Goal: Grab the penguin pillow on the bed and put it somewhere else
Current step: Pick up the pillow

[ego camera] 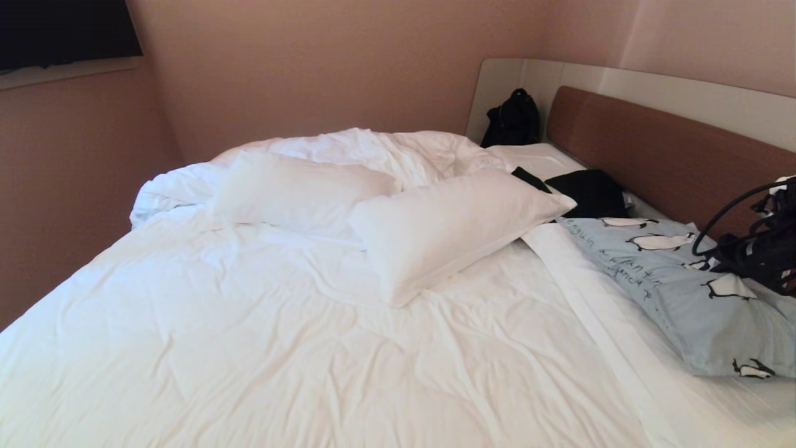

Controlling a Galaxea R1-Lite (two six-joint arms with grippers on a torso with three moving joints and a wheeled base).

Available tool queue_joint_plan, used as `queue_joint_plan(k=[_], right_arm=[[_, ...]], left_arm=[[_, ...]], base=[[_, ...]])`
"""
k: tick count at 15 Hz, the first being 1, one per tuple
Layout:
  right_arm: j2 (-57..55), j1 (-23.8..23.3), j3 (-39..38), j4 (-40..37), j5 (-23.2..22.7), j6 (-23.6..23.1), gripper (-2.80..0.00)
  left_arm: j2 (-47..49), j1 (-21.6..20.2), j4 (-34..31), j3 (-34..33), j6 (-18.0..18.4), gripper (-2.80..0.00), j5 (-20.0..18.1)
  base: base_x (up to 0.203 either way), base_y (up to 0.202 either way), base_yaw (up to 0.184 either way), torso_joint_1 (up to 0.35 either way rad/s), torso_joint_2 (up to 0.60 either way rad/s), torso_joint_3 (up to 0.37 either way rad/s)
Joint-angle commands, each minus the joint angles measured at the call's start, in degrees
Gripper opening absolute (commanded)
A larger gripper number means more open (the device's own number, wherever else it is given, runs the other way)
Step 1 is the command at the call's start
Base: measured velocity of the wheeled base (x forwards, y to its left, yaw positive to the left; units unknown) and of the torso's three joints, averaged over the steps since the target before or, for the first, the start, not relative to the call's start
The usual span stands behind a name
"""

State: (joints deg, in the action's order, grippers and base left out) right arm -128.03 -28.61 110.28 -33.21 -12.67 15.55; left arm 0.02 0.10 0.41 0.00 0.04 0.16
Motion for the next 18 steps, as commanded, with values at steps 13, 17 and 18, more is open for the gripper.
queue_joint_plan(k=[13,17,18], right_arm=[[18.6,2.1,-2.0,-4.1,-14.0,10.7,-2.80],[21.7,3.5,-2.3,-5.7,-14.3,10.9,-2.80],[22.3,3.5,-2.6,-5.8,-14.6,10.8,-2.80]], left_arm=[[0.0,0.0,0.0,0.0,0.0,-2.80,0.0],[0.0,0.0,0.0,0.0,0.0,-2.80,0.0],[0.0,0.0,0.0,0.0,0.0,-2.80,0.0]], base=[[0.000,0.000,0.000,0.000,0.00,0.000],[0.000,0.000,0.000,0.000,0.00,0.000],[0.000,0.000,0.000,0.000,0.00,0.000]])
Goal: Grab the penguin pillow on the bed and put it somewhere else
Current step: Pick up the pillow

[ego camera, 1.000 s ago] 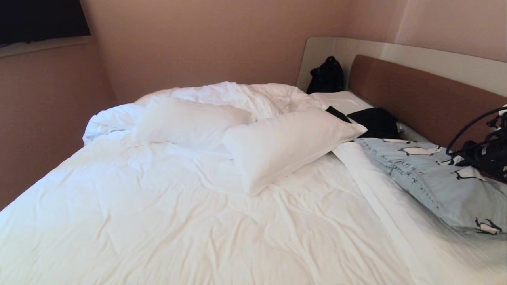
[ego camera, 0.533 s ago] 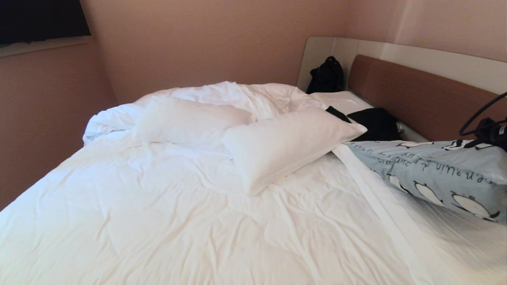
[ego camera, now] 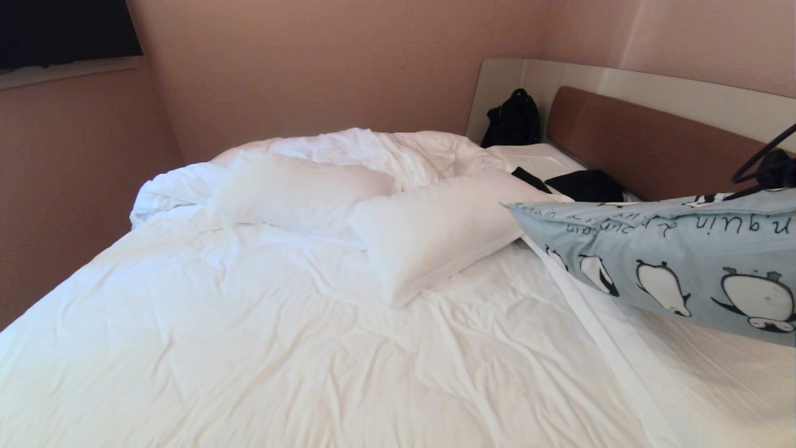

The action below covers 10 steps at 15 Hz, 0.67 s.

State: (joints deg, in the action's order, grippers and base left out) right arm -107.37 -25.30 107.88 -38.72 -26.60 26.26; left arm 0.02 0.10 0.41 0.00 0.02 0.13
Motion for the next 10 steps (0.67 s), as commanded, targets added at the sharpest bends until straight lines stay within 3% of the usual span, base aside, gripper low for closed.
queue_joint_plan(k=[1,10], right_arm=[[2.5,0.4,-0.7,-0.3,-1.0,-0.1,-2.80],[5.2,1.2,-2.1,0.1,-1.4,-0.5,-2.80]], left_arm=[[0.0,0.0,0.0,0.0,0.0,-2.80,0.0],[0.0,0.0,0.0,0.0,0.4,-2.80,0.0]], base=[[0.000,0.000,0.000,0.000,0.00,0.000],[0.000,0.000,0.000,0.000,0.00,0.000]])
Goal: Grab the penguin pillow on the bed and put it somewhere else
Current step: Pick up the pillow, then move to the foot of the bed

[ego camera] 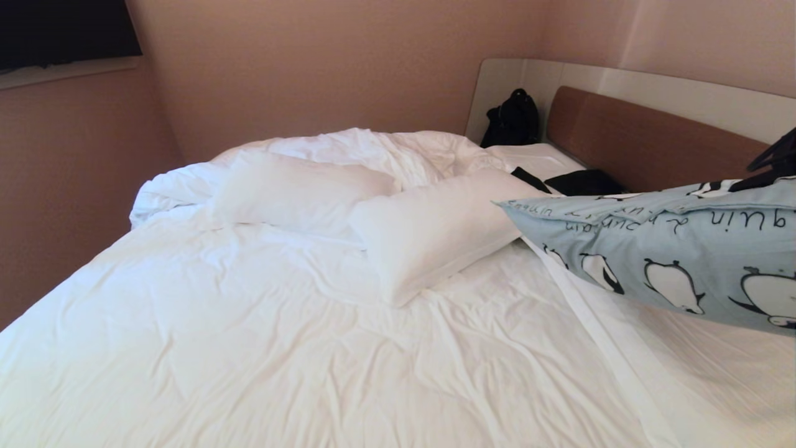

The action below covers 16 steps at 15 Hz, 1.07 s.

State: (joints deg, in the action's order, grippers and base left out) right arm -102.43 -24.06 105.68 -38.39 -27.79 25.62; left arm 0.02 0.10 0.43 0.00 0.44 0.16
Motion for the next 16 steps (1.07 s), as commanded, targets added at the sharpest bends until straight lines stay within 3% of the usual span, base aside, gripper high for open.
queue_joint_plan(k=[1,4,16], right_arm=[[0.2,0.0,0.0,-0.2,-0.2,0.1,-2.80],[0.2,0.0,0.0,-0.2,-0.2,0.1,-2.80],[0.3,0.2,-0.8,-0.2,-0.2,-0.3,-2.80]], left_arm=[[0.0,0.0,0.0,0.0,0.0,-2.80,0.0],[0.0,0.0,0.0,0.0,-0.1,-2.80,0.0],[0.0,0.0,0.0,0.0,-0.1,-2.80,0.0]], base=[[0.000,0.000,0.000,0.000,0.00,0.000],[0.007,0.090,-0.006,-0.002,0.00,0.006],[0.000,0.195,0.000,0.003,0.00,0.003]])
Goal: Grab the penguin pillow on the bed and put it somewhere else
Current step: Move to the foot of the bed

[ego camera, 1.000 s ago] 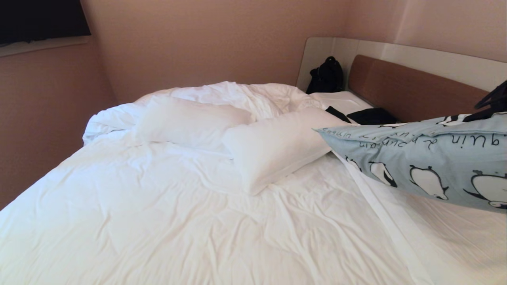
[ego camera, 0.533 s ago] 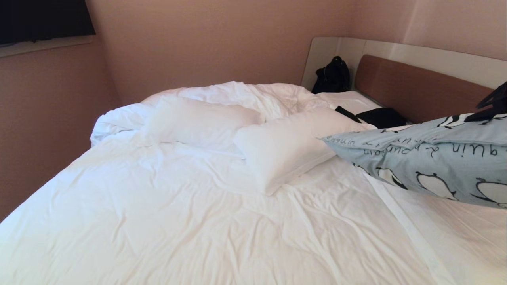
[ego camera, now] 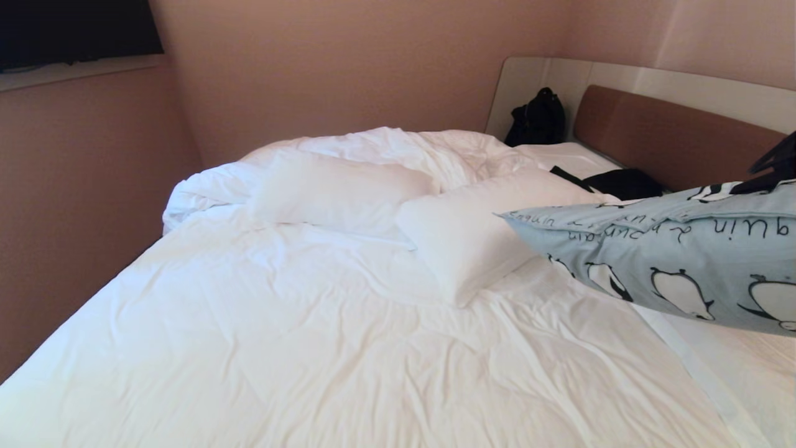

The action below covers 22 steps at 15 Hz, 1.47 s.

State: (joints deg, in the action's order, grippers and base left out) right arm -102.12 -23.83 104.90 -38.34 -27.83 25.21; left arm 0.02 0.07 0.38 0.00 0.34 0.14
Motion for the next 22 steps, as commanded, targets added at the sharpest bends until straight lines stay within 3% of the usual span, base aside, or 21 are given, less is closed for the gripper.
queue_joint_plan(k=[1,22], right_arm=[[0.0,0.1,0.0,-0.2,-0.2,0.0,-2.80],[0.5,0.7,-0.8,-0.2,-0.2,-0.7,-2.80]], left_arm=[[0.0,0.0,0.1,0.0,0.0,-2.80,0.0],[0.0,0.0,0.1,0.0,-0.2,-2.80,0.0]], base=[[0.000,0.197,-0.002,-0.002,0.00,0.010],[0.000,0.197,-0.001,0.003,0.00,0.002]])
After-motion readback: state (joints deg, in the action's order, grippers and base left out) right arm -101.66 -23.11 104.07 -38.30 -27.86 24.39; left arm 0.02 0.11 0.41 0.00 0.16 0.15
